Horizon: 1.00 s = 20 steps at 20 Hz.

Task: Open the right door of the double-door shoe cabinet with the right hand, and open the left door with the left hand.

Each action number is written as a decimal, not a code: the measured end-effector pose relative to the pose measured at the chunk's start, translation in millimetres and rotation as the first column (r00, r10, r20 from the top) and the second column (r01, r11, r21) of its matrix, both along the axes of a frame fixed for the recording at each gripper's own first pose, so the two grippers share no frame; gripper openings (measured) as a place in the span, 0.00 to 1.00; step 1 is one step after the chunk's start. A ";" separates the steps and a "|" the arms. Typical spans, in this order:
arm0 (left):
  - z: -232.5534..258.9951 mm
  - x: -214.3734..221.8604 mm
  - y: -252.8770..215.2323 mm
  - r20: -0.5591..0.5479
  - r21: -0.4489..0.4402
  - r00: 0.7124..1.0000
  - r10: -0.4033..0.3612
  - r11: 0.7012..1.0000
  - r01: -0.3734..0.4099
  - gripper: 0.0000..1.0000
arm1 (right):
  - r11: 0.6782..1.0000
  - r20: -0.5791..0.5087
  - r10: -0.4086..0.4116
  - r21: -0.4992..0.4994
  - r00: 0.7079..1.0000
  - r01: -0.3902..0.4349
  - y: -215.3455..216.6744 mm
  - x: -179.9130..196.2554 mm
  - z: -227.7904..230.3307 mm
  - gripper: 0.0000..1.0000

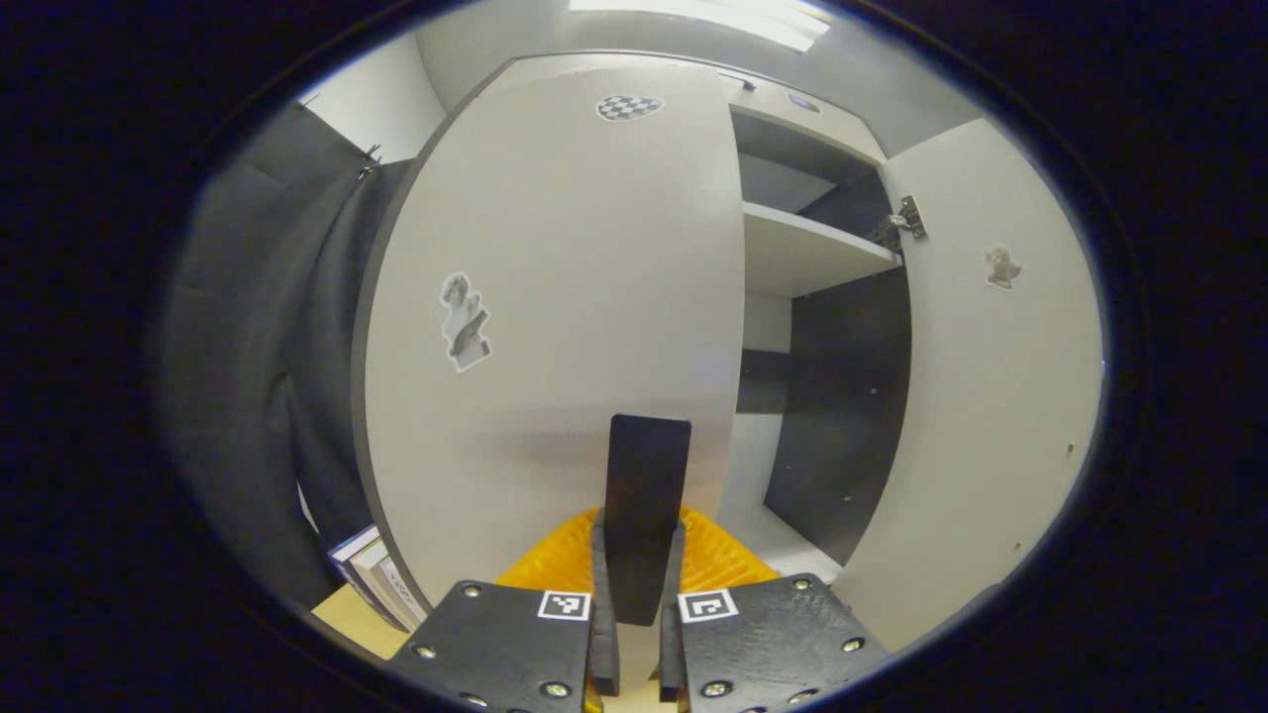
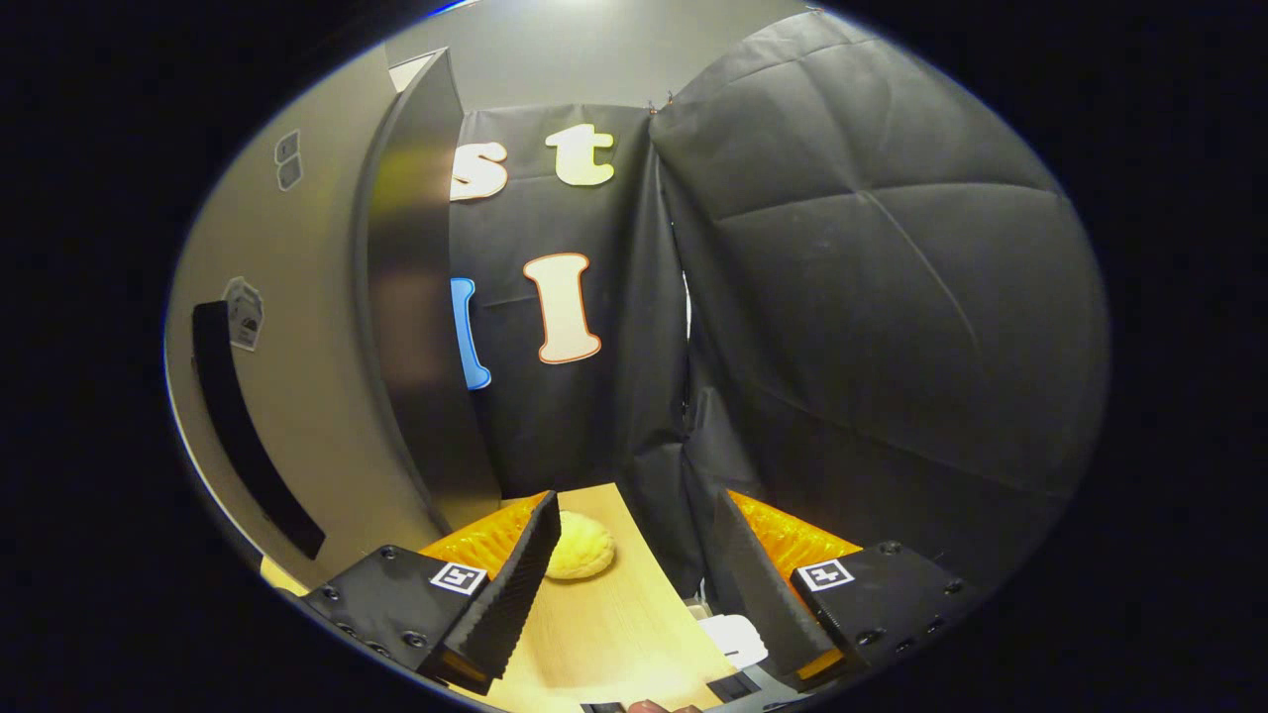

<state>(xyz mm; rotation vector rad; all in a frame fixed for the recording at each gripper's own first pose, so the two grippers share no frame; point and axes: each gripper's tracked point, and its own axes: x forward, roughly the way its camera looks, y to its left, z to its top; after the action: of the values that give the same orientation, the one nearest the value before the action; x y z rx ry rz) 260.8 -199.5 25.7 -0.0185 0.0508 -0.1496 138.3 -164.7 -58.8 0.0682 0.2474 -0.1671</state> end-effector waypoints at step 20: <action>1.0 -19.9 27.2 0.039 -0.044 0.998 -0.057 0.997 0.058 0.17 | 0.998 -0.029 -0.038 -0.053 0.999 0.036 64.5 -128.8 -18.6 0.92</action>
<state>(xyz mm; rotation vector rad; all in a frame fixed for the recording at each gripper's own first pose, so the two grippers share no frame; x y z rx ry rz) 240.9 -172.4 26.8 -0.0594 0.0101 -0.2087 9.6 -100.2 -77.4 0.0182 0.2717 -0.2115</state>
